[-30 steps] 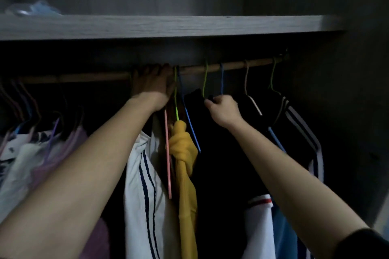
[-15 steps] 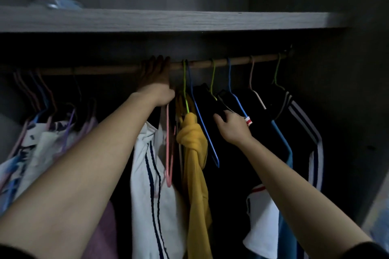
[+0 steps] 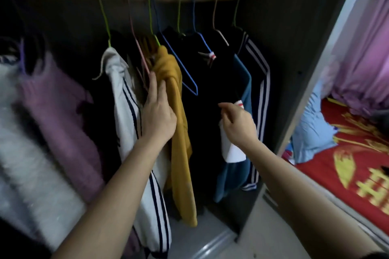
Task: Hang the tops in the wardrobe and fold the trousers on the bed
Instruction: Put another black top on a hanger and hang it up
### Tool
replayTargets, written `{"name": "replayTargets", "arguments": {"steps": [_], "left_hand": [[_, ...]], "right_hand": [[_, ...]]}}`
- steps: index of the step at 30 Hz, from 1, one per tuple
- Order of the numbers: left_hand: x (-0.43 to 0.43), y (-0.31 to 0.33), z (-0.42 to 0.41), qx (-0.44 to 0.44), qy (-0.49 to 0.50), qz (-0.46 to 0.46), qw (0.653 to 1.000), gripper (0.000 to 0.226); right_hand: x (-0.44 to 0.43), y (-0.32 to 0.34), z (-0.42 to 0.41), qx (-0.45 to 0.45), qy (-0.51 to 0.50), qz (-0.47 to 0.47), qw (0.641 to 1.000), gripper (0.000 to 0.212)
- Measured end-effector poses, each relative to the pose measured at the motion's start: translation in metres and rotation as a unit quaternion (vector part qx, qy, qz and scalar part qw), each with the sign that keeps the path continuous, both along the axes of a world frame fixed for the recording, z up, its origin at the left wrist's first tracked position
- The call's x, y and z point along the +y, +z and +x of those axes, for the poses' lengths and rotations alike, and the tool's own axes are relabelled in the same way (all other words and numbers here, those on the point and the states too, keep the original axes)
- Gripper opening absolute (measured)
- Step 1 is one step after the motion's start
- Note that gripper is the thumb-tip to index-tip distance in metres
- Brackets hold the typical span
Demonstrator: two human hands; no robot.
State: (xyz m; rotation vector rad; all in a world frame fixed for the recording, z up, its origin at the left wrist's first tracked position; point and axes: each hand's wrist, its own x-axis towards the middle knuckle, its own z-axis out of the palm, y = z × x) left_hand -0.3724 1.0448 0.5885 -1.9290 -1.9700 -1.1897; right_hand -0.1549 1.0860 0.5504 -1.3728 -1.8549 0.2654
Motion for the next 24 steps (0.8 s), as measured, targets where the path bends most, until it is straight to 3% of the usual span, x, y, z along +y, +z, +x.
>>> {"name": "replayTargets", "arguments": {"steps": [6, 11, 17, 24], "left_hand": [[-0.034, -0.062, 0.054, 0.003, -0.049, 0.024, 0.999, 0.061], [-0.043, -0.099, 0.148, 0.037, -0.088, -0.042, 0.995, 0.056], [-0.047, -0.121, 0.351, 0.064, -0.195, -0.086, 0.975, 0.064], [-0.087, -0.143, 0.622, 0.145, -0.369, -0.126, 0.909, 0.068]], "right_hand": [[-0.05, -0.048, 0.058, -0.069, -0.028, 0.032, 0.997, 0.036], [-0.081, -0.078, 0.158, -0.118, -0.126, 0.044, 0.984, 0.049], [-0.152, -0.109, 0.362, -0.125, -0.267, -0.003, 0.956, 0.057], [-0.263, -0.131, 0.593, -0.108, -0.425, -0.101, 0.893, 0.065]]}}
